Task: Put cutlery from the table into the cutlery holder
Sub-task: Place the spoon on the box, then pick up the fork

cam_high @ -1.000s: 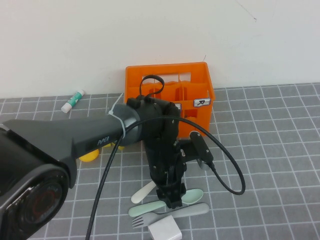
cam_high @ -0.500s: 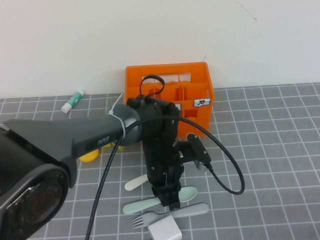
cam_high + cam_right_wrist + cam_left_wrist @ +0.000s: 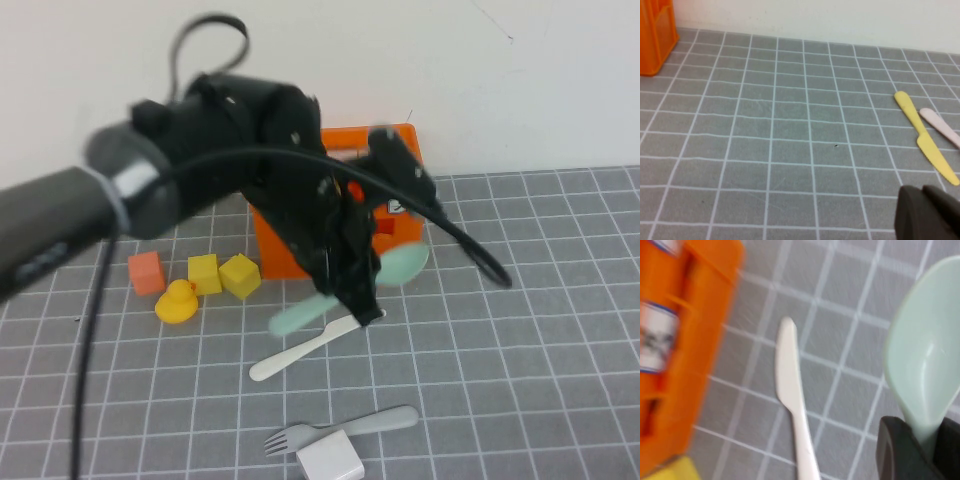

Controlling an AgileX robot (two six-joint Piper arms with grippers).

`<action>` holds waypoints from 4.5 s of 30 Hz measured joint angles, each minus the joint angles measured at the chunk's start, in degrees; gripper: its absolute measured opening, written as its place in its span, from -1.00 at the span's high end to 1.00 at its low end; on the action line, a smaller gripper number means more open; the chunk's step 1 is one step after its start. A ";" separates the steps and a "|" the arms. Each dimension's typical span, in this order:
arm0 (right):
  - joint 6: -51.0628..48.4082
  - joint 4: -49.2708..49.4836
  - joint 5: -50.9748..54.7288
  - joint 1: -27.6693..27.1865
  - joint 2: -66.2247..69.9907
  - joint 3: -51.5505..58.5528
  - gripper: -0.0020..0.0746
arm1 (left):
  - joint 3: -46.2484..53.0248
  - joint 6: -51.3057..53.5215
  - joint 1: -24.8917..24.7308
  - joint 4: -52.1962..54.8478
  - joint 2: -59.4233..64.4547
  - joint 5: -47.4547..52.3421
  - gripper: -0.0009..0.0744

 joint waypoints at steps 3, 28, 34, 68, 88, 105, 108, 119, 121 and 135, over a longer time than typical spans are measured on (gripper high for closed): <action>0.00 0.00 0.00 0.00 0.00 0.00 0.95 | 0.00 -0.74 0.00 -0.02 -2.99 -2.36 0.72; 0.00 0.00 0.00 0.00 0.00 0.00 0.95 | 47.94 -24.85 0.00 -12.86 -30.24 -91.26 0.72; 0.00 0.00 0.08 0.00 0.00 -0.09 0.95 | 48.09 -25.37 0.11 -13.32 -23.72 -99.22 0.72; 0.00 0.00 0.08 0.00 0.00 -0.09 0.95 | 32.90 -42.35 11.68 7.88 2.68 -104.60 0.72; 0.00 0.00 0.12 0.00 0.00 -0.09 0.95 | 28.65 -43.33 15.18 9.96 7.78 -103.99 0.25; 0.00 0.00 0.12 0.00 0.00 -0.09 0.95 | 27.96 -99.67 15.18 80.34 -14.06 -78.04 0.95; 0.00 0.00 0.12 0.00 0.00 -0.09 0.95 | 26.48 -118.14 15.18 100.17 -14.79 -81.52 0.97; 0.00 0.00 0.12 0.00 0.00 -0.09 0.95 | 25.79 -126.96 16.58 111.94 -14.67 -90.66 0.97; 0.00 0.00 0.12 0.00 0.00 -0.09 0.95 | 25.79 -124.08 15.72 111.94 -14.67 -84.20 0.98; 0.00 0.00 0.12 0.00 0.00 -0.09 0.95 | 25.66 -56.40 10.06 53.23 -11.19 -22.02 0.98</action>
